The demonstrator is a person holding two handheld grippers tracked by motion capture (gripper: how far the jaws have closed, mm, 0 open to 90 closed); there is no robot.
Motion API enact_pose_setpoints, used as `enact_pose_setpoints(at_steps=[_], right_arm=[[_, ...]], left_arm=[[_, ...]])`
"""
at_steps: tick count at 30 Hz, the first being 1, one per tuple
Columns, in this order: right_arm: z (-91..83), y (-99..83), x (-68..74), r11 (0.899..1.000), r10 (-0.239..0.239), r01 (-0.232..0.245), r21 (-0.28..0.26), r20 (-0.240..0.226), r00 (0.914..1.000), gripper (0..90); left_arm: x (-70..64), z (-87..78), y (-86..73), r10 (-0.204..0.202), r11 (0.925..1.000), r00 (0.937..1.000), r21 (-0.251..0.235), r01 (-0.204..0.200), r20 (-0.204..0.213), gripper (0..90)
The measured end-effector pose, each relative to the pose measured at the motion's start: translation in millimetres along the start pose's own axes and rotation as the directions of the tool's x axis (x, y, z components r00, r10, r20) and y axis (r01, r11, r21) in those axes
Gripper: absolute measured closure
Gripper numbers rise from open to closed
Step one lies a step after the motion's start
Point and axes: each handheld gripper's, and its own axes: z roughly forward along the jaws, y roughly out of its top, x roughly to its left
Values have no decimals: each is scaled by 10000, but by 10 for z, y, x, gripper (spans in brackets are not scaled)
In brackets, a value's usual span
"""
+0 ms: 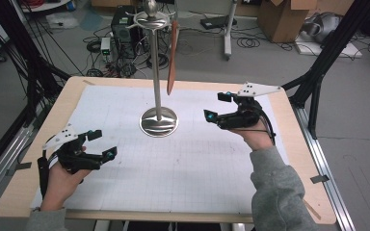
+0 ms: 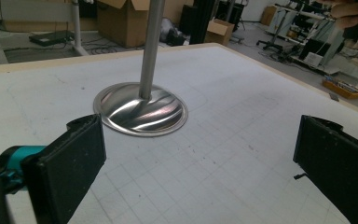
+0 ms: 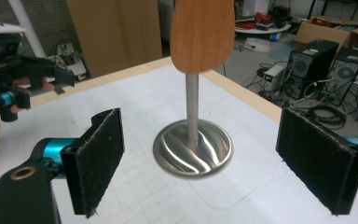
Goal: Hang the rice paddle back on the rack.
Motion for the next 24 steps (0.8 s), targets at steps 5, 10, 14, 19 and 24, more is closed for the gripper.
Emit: enact_pose_setpoints(at_steps=[5, 10, 14, 19, 24], right_arm=[[-79, -136, -19, 9996, 234, -233, -181, 58, 9997, 141], [-145, -279, -44, 9991, 369, -363, -219, 264, 9990, 141], [-191, -381, -57, 9985, 530, -522, -186, 444, 9976, 141], [-248, -500, -69, 9980, 612, -599, -211, 648, 9960, 141], [-309, -606, -72, 9979, 631, -615, -214, 846, 9944, 141]], left_arm=[[4, 17, -9, 27, 10000, 10000, 68, -27, 0, 27], [7, 23, -14, -13, 10000, 10000, 80, 13, -20, 27], [12, 27, -18, 28, 9999, 10000, 109, -28, -43, 27], [15, 32, -25, 67, 9998, 9999, 167, -64, -134, 27], [-1, 45, -28, 221, 9993, 9995, 301, -214, -215, 27]])
